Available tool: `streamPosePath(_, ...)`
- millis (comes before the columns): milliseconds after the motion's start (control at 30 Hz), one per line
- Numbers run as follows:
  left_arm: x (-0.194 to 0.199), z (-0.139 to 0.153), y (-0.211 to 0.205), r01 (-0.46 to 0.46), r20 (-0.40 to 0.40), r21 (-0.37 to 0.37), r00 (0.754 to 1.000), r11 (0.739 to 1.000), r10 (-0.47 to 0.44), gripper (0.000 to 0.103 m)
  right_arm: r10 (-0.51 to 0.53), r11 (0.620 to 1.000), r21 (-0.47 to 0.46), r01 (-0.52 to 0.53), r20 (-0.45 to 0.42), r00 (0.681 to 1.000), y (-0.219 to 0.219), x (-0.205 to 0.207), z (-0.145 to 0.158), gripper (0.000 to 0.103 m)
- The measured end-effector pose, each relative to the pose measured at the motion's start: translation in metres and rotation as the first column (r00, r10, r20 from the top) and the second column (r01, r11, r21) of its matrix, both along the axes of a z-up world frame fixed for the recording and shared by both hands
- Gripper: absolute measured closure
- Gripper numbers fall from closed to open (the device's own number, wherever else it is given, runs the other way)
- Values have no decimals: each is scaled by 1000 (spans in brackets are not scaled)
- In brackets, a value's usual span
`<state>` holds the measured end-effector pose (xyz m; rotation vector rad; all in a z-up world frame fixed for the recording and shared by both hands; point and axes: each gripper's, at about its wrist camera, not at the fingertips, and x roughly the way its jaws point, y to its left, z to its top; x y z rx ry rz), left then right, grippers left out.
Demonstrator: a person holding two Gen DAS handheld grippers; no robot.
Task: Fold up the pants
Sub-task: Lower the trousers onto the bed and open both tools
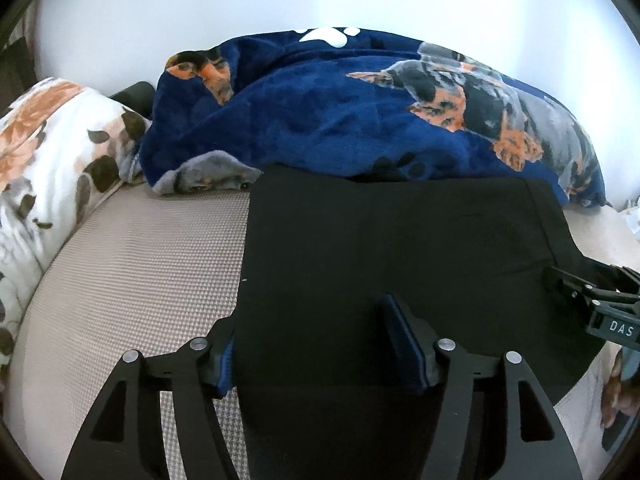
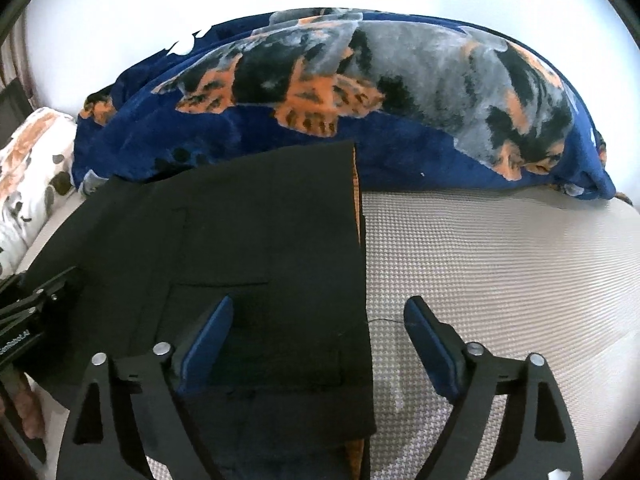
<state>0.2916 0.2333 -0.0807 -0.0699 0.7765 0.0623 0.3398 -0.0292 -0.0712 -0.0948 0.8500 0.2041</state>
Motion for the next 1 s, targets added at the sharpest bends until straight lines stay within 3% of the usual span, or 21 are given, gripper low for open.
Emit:
streamPosePath(267,-2,1,0,-36,10,34,999,999,35,29,-12,996,-90,18,58,998,10,-7,3,12)
streamPosePath(1000,-11,7,1,-109,60,81,993,991,104,21,-55,988,-137,70,116,992,11,-14,8,10)
